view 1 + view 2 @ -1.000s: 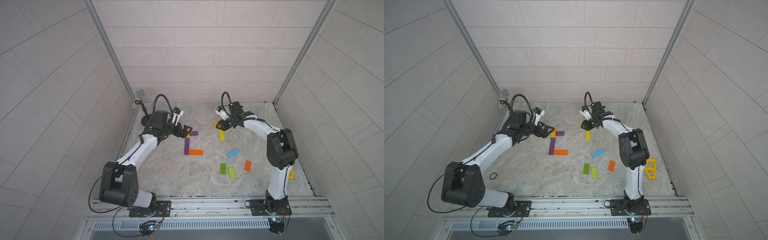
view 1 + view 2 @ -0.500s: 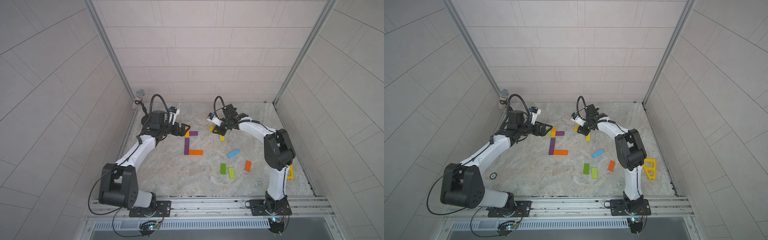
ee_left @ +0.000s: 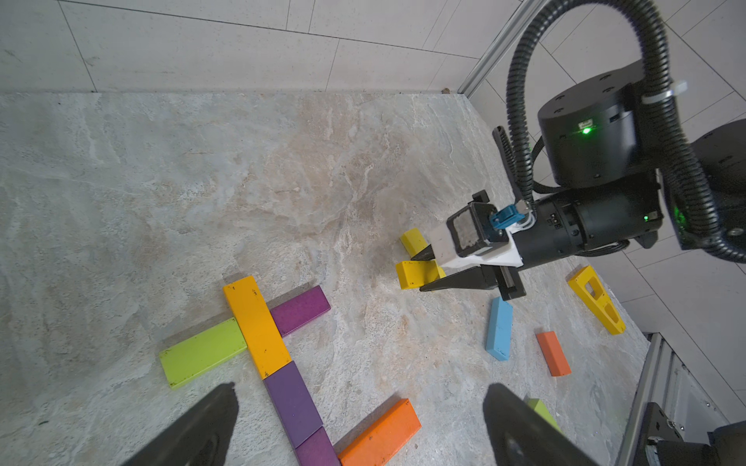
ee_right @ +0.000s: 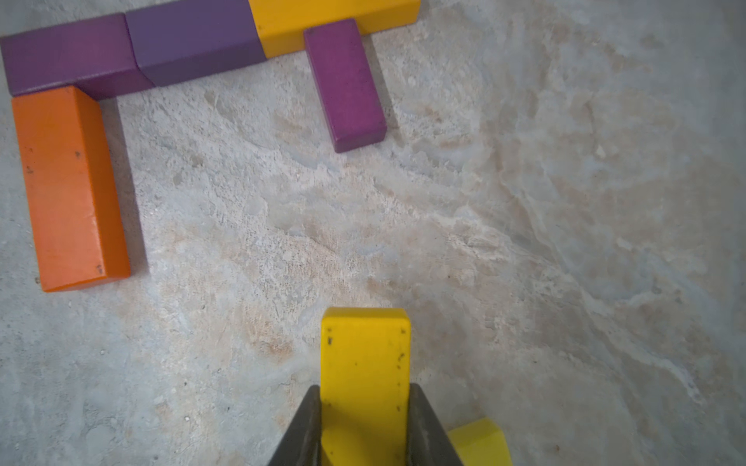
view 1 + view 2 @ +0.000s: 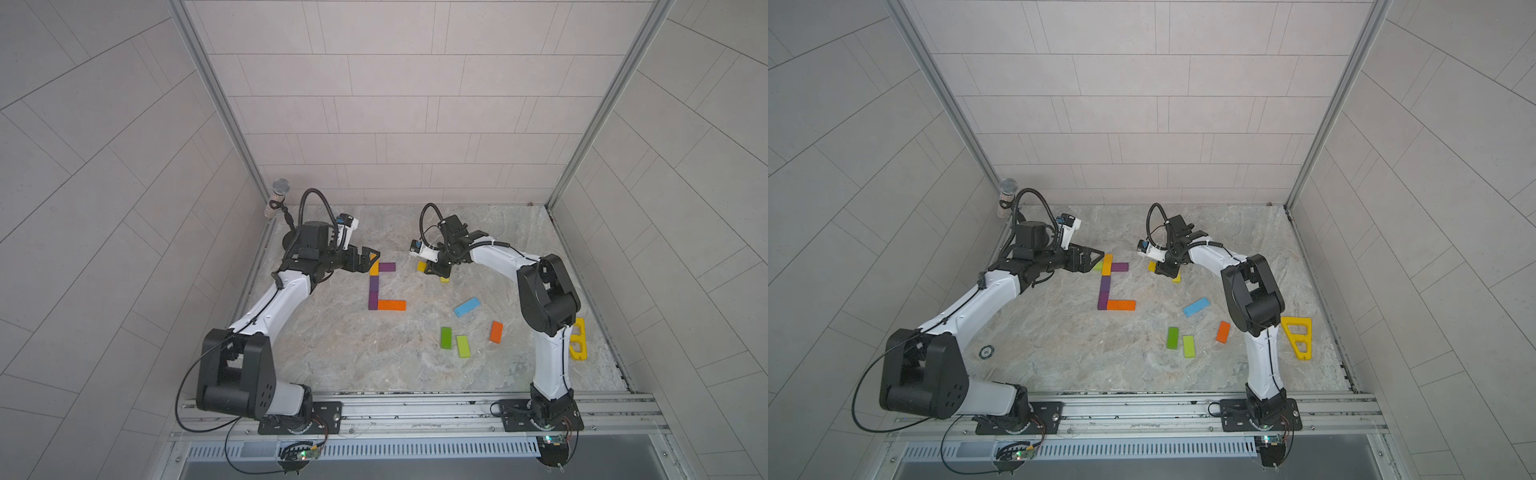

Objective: Assemble the letter t with building blocks
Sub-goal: Assemble the building block at the center of the board.

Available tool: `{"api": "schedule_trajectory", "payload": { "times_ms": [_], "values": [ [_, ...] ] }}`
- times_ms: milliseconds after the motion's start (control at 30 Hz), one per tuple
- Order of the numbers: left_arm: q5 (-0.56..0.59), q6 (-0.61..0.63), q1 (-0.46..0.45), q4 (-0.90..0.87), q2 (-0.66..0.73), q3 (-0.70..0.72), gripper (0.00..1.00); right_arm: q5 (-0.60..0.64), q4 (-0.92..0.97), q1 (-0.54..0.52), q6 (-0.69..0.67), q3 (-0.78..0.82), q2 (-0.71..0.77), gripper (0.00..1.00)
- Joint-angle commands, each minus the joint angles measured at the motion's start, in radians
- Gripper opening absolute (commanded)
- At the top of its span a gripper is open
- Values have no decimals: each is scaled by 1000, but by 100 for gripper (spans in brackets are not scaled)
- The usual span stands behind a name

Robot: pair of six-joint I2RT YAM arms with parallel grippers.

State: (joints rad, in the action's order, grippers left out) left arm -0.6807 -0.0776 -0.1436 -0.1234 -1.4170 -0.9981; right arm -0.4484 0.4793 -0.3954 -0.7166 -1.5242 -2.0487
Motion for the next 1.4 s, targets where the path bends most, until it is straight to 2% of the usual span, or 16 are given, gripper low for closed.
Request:
{"api": "schedule_trajectory", "payload": {
  "times_ms": [0, 567, 1367],
  "values": [
    [-16, 2, 1, 2, 23, 11, 100, 21, 21, -11, -75, -10, -20, 2],
    [-21, -7, 2, -1, 10, 8, 100, 122, 4, -11, -100, -21, -71, 1],
    [-25, -15, 2, -3, 1, 5, 100, 108, 94, 6, -207, -92, -126, 5]
  ]
}}
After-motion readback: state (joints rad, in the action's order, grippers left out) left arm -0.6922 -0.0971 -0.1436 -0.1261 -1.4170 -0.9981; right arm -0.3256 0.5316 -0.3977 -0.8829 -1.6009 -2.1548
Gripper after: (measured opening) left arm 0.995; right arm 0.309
